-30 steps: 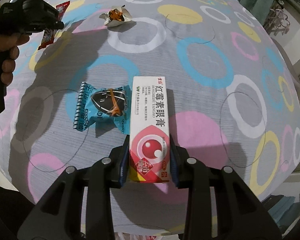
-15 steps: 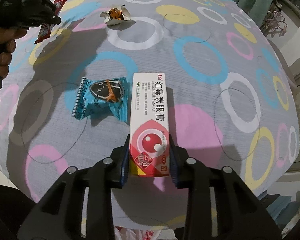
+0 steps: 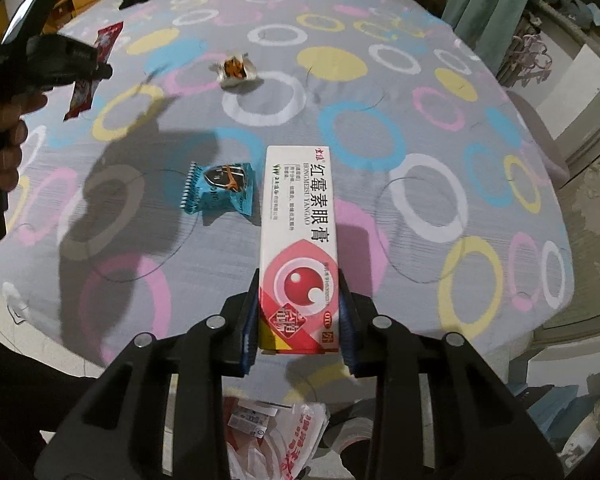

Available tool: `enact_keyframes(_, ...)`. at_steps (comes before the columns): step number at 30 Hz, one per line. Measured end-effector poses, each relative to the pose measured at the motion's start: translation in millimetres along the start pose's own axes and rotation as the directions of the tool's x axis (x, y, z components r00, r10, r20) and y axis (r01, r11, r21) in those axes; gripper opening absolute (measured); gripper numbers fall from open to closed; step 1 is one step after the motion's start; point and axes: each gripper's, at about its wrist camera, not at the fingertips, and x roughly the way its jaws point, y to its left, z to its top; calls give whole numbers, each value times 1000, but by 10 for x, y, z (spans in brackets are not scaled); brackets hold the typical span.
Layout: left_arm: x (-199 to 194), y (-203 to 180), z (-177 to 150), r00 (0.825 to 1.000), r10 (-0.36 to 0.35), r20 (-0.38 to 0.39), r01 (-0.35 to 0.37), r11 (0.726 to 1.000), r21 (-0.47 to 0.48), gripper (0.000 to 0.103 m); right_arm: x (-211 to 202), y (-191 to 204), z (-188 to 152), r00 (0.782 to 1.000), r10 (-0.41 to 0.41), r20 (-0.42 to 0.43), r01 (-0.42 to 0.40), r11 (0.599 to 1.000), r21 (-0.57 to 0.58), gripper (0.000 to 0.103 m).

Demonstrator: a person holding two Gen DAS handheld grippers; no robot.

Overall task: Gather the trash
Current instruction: 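Lift the red candy stick with the left tool while the right tool carries the ointment box toward the bag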

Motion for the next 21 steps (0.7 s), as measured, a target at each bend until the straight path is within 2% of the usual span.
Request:
enact_keyframes(9, -508, 37, -361, 999, -27, 36, 26, 1000, 11, 9, -450, -72, -209, 997, 11, 72, -13, 999, 29, 32)
enact_keyframes(21, -1200, -362, -972, 994, -43, 103, 28, 988, 151, 9, -1043, -153, -494, 986, 20, 164, -27, 999, 46, 32)
